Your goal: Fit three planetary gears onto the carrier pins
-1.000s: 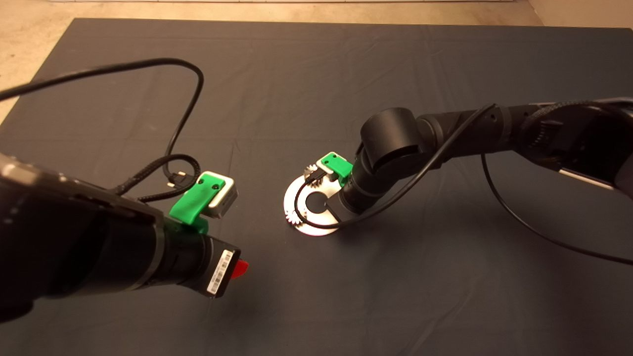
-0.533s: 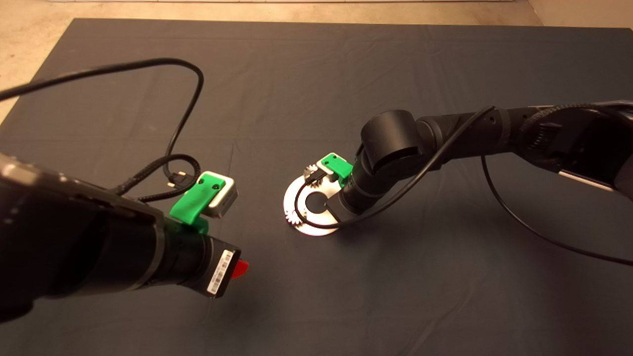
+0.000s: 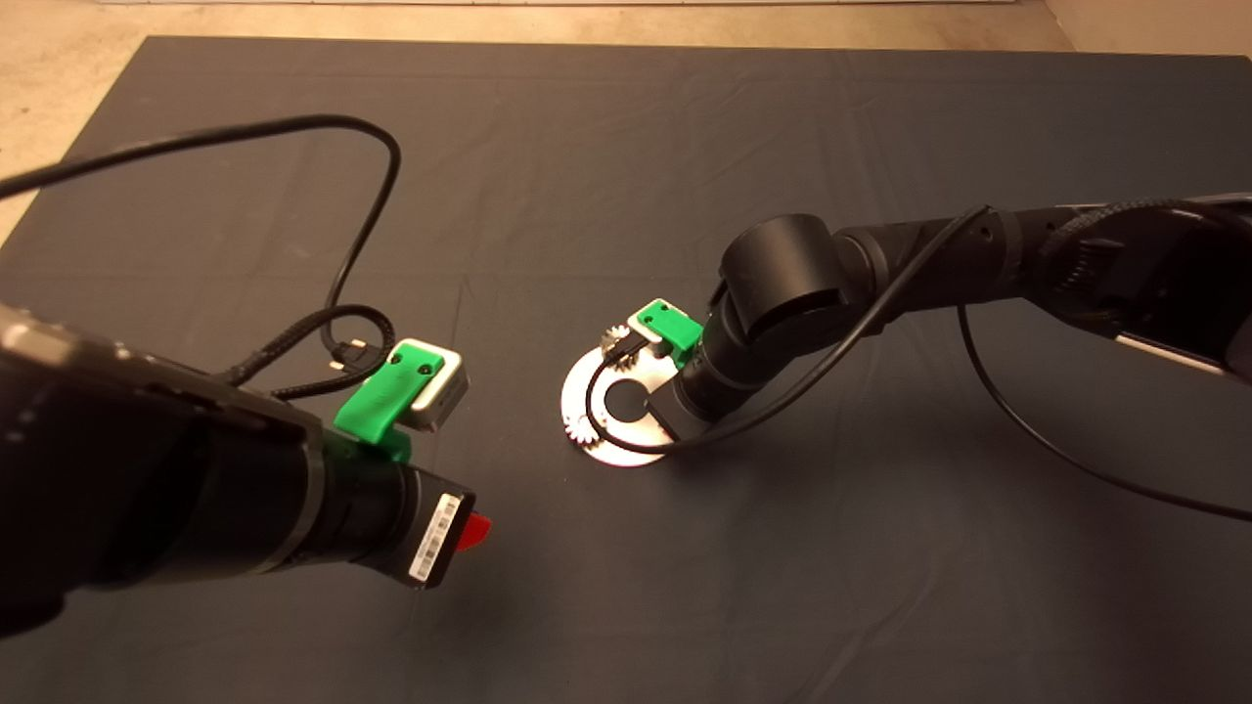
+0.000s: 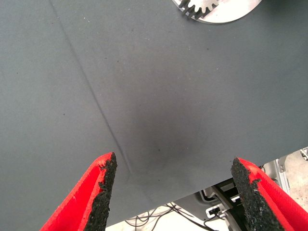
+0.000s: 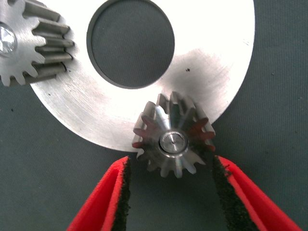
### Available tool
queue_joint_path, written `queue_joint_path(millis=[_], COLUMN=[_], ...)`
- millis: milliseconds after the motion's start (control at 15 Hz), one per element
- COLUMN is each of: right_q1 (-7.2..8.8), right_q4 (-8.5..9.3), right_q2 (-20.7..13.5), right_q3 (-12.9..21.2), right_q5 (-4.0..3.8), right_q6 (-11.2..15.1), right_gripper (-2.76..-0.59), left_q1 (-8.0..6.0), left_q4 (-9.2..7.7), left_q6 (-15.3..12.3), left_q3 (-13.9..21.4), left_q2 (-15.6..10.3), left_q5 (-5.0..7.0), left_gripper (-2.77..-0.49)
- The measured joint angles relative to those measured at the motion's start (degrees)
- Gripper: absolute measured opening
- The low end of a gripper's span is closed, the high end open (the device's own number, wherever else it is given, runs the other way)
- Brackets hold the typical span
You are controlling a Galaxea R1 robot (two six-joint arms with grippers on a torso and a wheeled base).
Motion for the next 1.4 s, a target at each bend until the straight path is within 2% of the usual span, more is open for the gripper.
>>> queue_joint_path(millis=[67,333,533,600,667,733,800,867,933,1000,1067,1200,1400], right_q1=[0.00,0.27,2.17,2.80,3.06,3.79,4.14,7.26,9.12,10.21,10.56,10.88,11.90], right_q4=[0.02,0.06,0.27,0.39,0.68,1.15,1.32,1.96,2.28,2.78,3.46,4.33,4.61], right_q2=[-0.8,-5.0,-10.7,-13.7,-15.2,-16.4,-16.7,-19.2,-20.5,-21.3,-21.7,-22.1,-22.8], right_q3=[0.7,3.8,11.3,18.5,24.0,28.3,29.2,33.3,35.0,36.3,37.3,38.3,39.0], right_q5=[0.05,0.11,0.05,-0.30,-0.24,0.18,0.22,0.22,-0.02,-0.11,-0.13,-0.09,-0.06], right_q6=[0.0,0.3,3.1,8.0,12.4,17.7,19.1,27.3,31.1,33.7,35.4,36.7,37.9], right_gripper=[-2.06,-2.04,-2.04,-2.04,-2.04,-2.04,-2.04,-2.04,-2.04,-2.04,-2.04,-2.04,-2.04], left_q1=[0.00,0.00,0.00,0.00,0.00,0.00,0.00,0.02,0.06,0.34,1.00,2.70,2.90], left_q4=[0.01,0.01,0.01,0.01,0.01,0.01,0.01,0.00,0.01,0.01,0.01,-0.05,-0.07], left_q6=[0.1,1.4,1.6,1.7,1.7,1.7,1.7,1.7,1.7,1.7,1.7,1.6,1.5], left_q3=[0.0,0.0,0.0,0.0,0.0,0.0,0.0,0.0,0.0,0.0,0.0,0.0,0.0], left_q2=[0.0,-0.3,-0.3,-0.3,-0.3,-0.3,-0.3,-0.3,-0.3,-0.3,-0.3,-0.3,-0.6], left_q5=[0.00,0.02,0.00,0.05,-0.02,-0.02,0.00,0.02,0.02,0.00,0.02,-0.02,0.00], left_gripper=[-1.62,-1.62,-1.62,-1.62,-1.62,-1.62,-1.62,-1.62,-1.62,-1.62,-1.62,-1.62,-1.62])
